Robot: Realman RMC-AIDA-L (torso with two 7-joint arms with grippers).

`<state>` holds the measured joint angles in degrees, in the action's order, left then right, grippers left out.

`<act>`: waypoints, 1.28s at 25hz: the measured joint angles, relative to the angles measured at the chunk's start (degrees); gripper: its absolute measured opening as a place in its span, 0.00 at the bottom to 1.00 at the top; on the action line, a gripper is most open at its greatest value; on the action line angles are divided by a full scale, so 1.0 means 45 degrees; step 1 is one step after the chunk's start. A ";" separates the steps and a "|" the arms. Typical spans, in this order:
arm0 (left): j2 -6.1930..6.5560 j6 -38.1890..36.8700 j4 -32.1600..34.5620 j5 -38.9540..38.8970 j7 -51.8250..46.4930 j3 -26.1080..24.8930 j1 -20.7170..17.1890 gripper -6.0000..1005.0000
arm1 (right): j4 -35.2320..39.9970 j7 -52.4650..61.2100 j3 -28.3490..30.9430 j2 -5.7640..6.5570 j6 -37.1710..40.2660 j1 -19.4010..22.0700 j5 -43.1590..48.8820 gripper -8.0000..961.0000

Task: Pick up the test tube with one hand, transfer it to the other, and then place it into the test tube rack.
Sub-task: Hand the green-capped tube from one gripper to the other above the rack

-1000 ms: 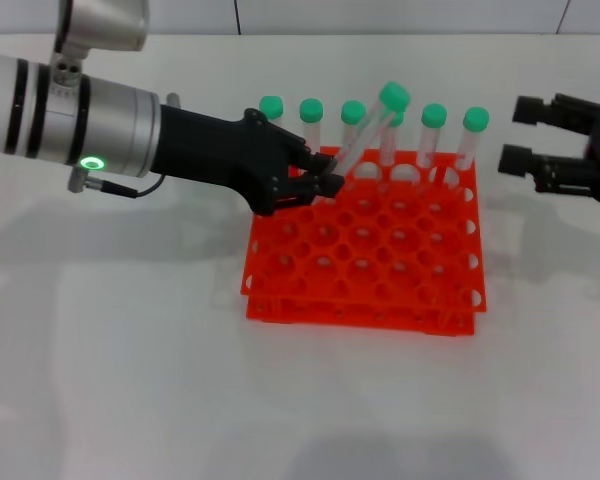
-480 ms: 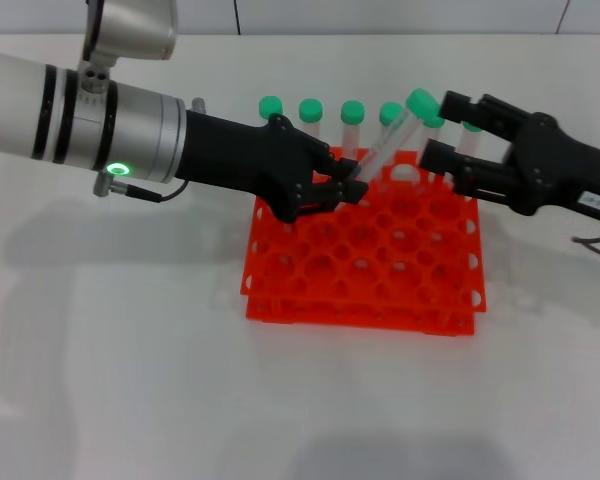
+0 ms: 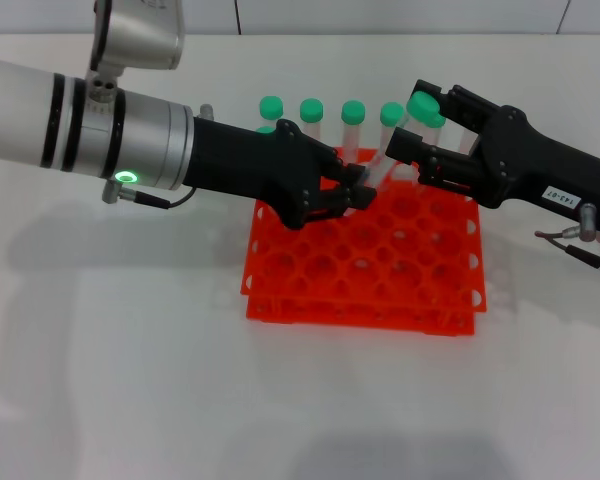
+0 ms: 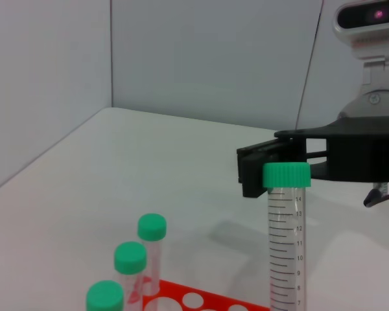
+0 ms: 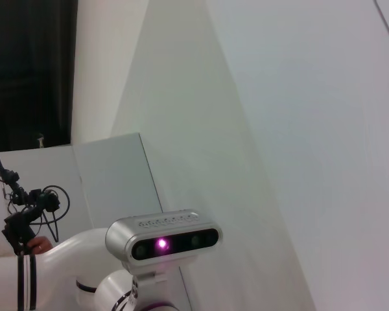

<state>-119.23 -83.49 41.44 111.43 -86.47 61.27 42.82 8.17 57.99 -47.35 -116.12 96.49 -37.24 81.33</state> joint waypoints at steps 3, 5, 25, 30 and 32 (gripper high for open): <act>-0.0001 0.0000 -0.0211 -0.0017 0.0109 -0.0024 0.0112 0.25 | -0.0096 -0.0088 0.0002 -0.0004 -0.0049 -0.0078 -0.0002 0.79; -0.0009 0.0001 -0.0240 -0.0020 0.0130 -0.0044 0.0121 0.25 | -0.0115 -0.0097 -0.0003 -0.0007 -0.0064 -0.0133 -0.0006 0.79; -0.0030 0.0115 -0.0362 -0.0210 0.0313 0.0018 0.0142 0.27 | -0.0272 0.0001 -0.0007 -0.0016 -0.0169 -0.0211 -0.0283 0.70; -0.0026 0.0115 -0.0362 -0.0236 0.0312 0.0017 0.0136 0.27 | -0.0290 -0.0004 -0.0022 -0.0016 -0.0210 -0.0236 -0.0269 0.53; -0.0025 0.0113 -0.0363 -0.0237 0.0312 0.0018 0.0133 0.27 | -0.0297 -0.0015 -0.0023 -0.0016 -0.0226 -0.0239 -0.0275 0.50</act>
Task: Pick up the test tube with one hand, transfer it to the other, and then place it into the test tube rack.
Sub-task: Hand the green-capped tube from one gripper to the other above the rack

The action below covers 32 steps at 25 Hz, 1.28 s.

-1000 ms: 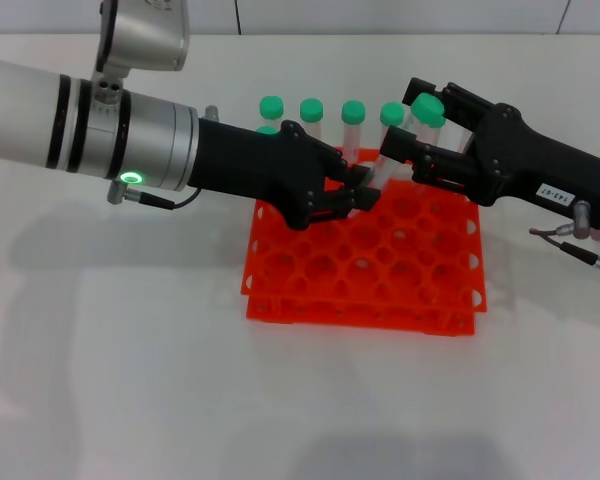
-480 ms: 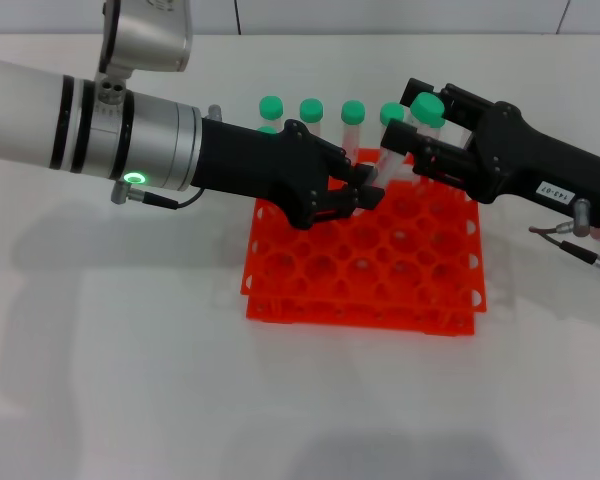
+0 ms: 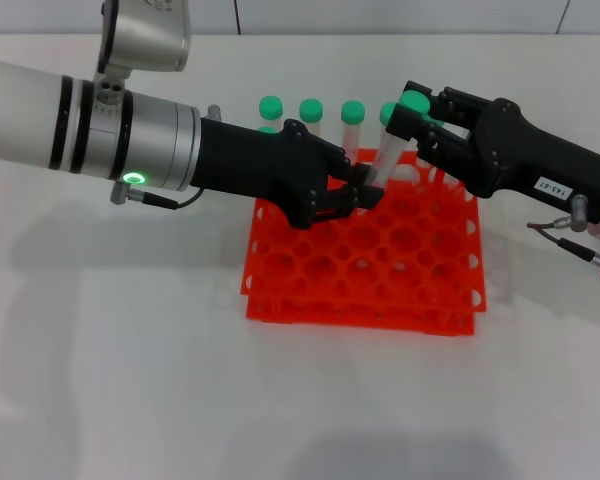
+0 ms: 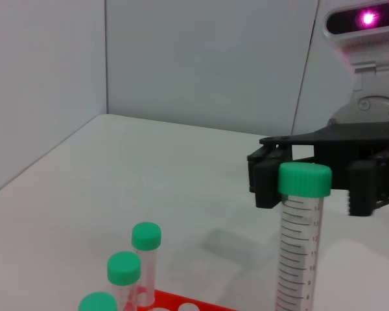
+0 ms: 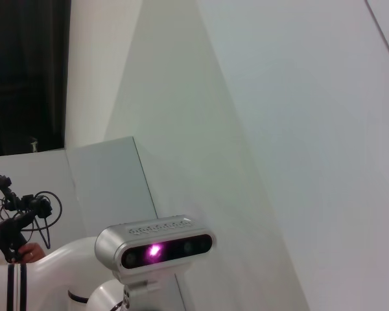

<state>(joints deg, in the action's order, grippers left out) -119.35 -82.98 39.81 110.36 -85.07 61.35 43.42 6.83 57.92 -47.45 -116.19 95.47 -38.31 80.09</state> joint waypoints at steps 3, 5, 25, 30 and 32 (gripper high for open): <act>-0.0001 -0.0018 -0.0001 0.0001 -0.0002 0.0008 -0.0002 0.28 | -0.0003 0.0009 -0.0002 0.0000 -0.0079 -0.0002 -0.0008 0.45; -0.0001 -0.0026 0.0000 0.0000 -0.0003 0.0042 -0.0002 0.28 | -0.0004 0.0017 -0.0003 0.0000 -0.0115 -0.0002 -0.0001 0.42; 0.0008 0.0066 0.0139 -0.0124 -0.1219 0.0371 -0.0002 0.29 | -0.0016 0.0040 0.0047 0.0002 -0.0266 0.0074 -0.0021 0.29; 0.0052 0.0114 0.0576 0.0051 -0.2315 0.0373 -0.0021 0.30 | -0.0016 0.0039 0.0009 0.0000 -0.0266 0.0083 -0.0014 0.29; 0.0031 -0.0014 0.0890 0.0210 -0.2652 0.0388 -0.0071 0.38 | -0.0014 0.0039 0.0017 0.0001 -0.0265 0.0105 -0.0009 0.29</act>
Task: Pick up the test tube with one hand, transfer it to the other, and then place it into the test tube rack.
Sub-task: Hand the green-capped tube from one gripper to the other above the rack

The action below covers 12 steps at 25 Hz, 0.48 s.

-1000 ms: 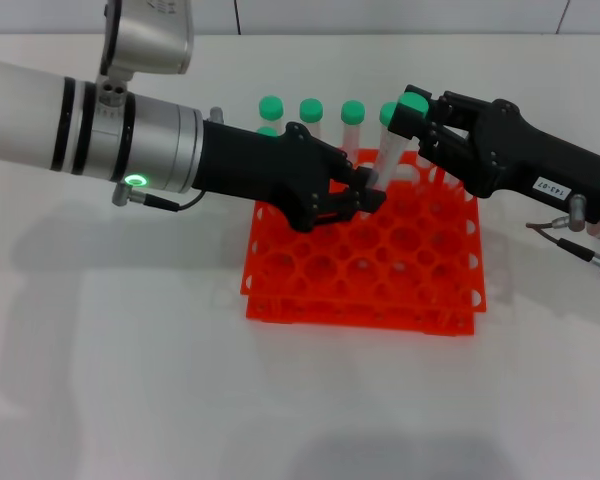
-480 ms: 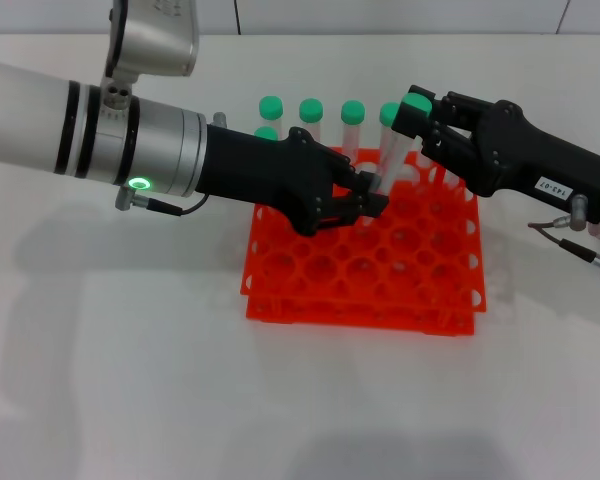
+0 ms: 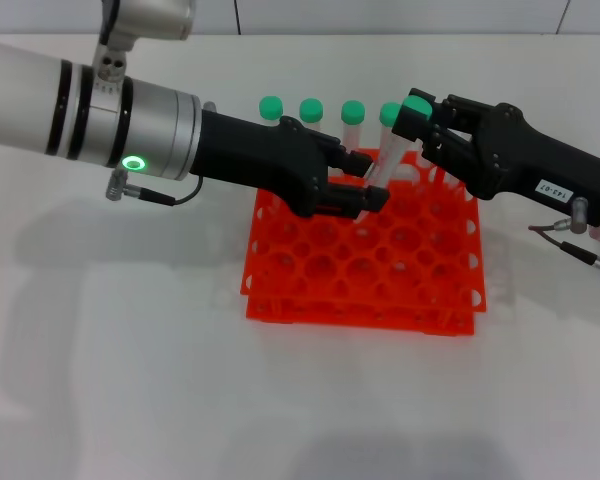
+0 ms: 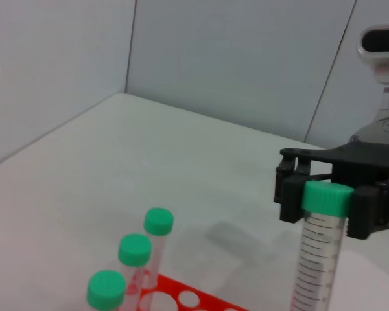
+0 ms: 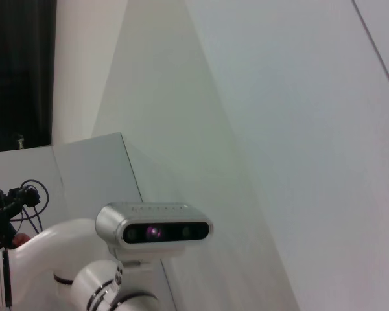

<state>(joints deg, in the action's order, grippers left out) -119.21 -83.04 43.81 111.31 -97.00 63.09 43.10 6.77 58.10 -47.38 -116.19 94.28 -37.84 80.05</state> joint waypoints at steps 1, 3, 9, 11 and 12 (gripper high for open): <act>-0.0007 -0.0131 0.0262 0.0130 -0.0297 0.0011 -0.0024 0.42 | 0.0002 0.0000 0.0009 0.0000 0.0000 0.0020 0.0003 0.29; -0.0004 -0.0446 0.0811 0.0302 -0.0860 0.0010 -0.0086 0.50 | 0.0026 0.0000 0.0016 0.0023 0.0002 0.0062 0.0004 0.29; 0.0006 -0.1249 0.4518 0.0481 -0.2721 -0.0012 -0.1554 0.62 | 0.0132 0.0000 0.0005 0.0094 -0.0004 0.0117 0.0005 0.30; -0.0014 -0.1278 0.5826 0.0487 -0.3184 0.0058 -0.2308 0.66 | 0.0198 0.0000 -0.0003 0.0115 -0.0023 0.0119 0.0005 0.30; -0.0023 -0.1279 0.6349 0.0456 -0.3348 0.0076 -0.2648 0.68 | 0.0248 0.0013 -0.0008 0.0124 -0.0029 0.0121 0.0007 0.30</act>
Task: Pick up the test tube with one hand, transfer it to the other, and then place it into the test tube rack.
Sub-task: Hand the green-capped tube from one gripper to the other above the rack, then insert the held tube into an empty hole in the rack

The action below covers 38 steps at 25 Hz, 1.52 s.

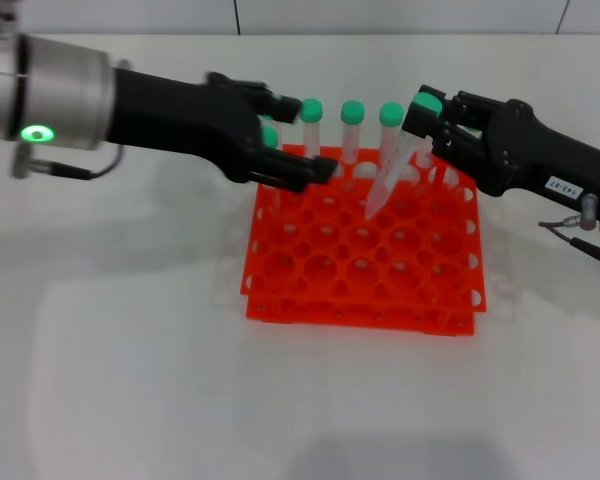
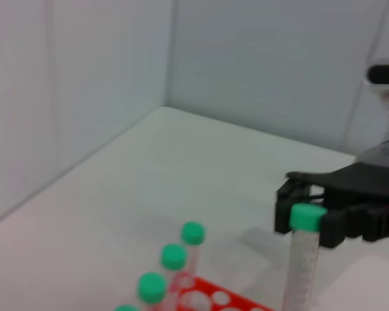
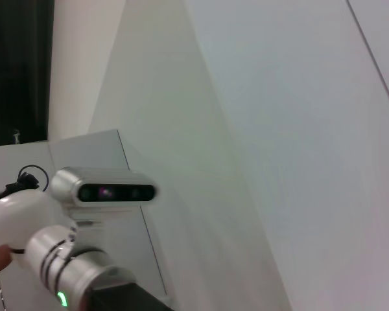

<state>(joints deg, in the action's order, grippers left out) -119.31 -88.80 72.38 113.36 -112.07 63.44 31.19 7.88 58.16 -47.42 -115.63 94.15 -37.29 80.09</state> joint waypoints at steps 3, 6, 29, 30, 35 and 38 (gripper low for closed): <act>-0.0017 -0.0001 0.1380 -0.0295 -0.0256 0.0010 -0.1168 0.75 | 0.0110 0.0123 -0.0009 0.0027 -0.0007 0.0003 0.0053 0.30; -0.0020 0.0034 0.2294 -0.0869 0.0085 -0.0050 -0.2512 0.86 | 0.0436 0.0016 -0.0297 0.0009 -0.0054 -0.0010 0.0122 0.30; 0.0048 -0.1865 -0.2610 -0.4294 0.7595 -0.5085 -0.6605 0.89 | 0.0036 -0.1286 -0.1537 -0.0129 -0.2480 -0.3010 -0.0851 0.32; 0.0047 -0.1872 -0.2812 -0.3992 0.7632 -0.5368 -0.6410 0.89 | -0.0092 -0.1302 -0.1541 -0.0128 -0.2727 -0.3169 -0.0852 0.32; 0.0059 -0.1742 -0.3182 -0.3616 0.7710 -0.5520 -0.6118 0.89 | -0.0573 -0.1450 -0.1533 -0.0125 -0.3387 -0.3604 -0.0858 0.32; 0.0060 -0.1632 -0.3254 -0.3331 0.7715 -0.5615 -0.5933 0.89 | -0.0616 -0.1442 -0.1531 -0.0123 -0.3606 -0.3590 -0.0852 0.32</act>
<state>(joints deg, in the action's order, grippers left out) -119.05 -96.14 57.74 98.37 -77.35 38.17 4.49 5.11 51.67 -54.30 -116.18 77.92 -53.45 76.25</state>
